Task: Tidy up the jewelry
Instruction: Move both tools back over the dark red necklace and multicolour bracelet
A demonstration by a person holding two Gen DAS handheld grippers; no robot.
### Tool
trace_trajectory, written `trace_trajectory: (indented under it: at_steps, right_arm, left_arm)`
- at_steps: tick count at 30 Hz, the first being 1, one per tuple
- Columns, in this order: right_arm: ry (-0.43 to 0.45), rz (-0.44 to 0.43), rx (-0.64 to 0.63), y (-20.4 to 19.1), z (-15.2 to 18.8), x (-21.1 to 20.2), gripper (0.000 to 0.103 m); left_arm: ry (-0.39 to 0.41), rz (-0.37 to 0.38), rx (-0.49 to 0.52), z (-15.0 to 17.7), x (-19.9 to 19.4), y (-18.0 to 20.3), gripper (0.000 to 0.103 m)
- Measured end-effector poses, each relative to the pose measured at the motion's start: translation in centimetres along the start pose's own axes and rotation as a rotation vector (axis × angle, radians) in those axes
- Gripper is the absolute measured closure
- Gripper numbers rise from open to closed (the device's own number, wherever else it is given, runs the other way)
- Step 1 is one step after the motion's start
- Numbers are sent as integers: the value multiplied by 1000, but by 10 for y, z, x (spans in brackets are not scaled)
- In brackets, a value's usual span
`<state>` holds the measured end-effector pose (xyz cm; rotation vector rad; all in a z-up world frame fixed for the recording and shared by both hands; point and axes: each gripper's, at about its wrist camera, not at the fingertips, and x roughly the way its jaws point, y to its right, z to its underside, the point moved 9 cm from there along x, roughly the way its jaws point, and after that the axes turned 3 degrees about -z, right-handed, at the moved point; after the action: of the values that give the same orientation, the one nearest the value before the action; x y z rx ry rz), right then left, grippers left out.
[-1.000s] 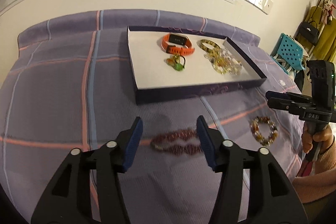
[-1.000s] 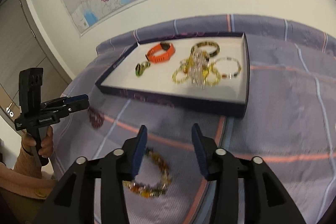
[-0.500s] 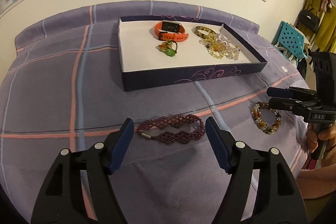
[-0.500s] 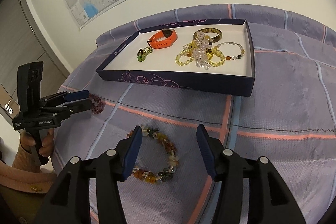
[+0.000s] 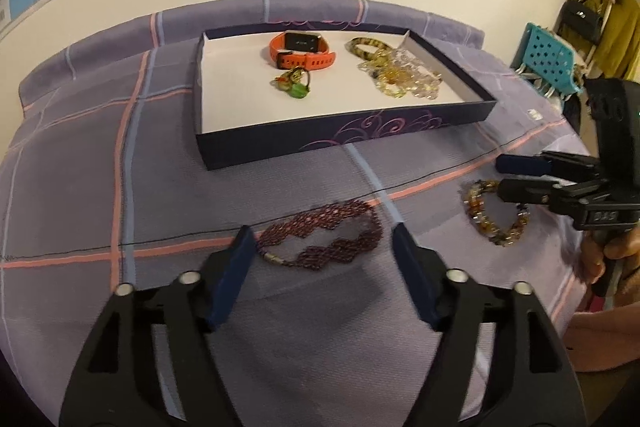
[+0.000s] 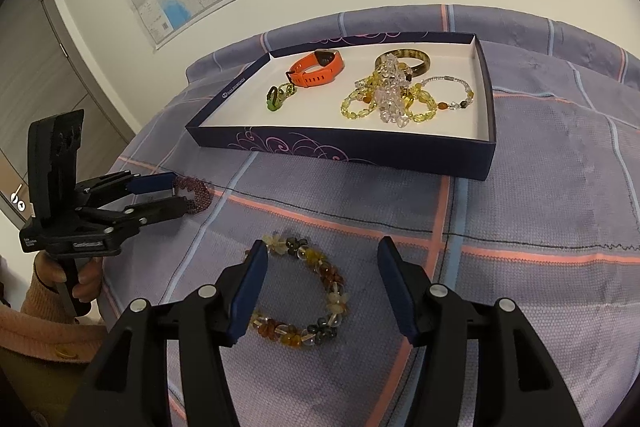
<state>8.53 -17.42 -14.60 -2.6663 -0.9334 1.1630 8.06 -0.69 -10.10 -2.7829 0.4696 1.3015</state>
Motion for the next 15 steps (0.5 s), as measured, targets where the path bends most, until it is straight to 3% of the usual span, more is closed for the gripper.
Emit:
trace_trajectory:
  at_steps: [4, 12, 15]
  right_arm:
    - [-1, 8, -11, 0, 0, 0, 48]
    - [-9, 34, -48, -4, 2, 1, 46]
    - [-11, 43, -56, -5, 3, 1, 46]
  left_arm:
    - [-7, -39, 32, -1, 5, 4, 27]
    - [-28, -108, 77, 0, 13, 6, 39]
    - [-21, -117, 79, 0, 12, 5, 50]
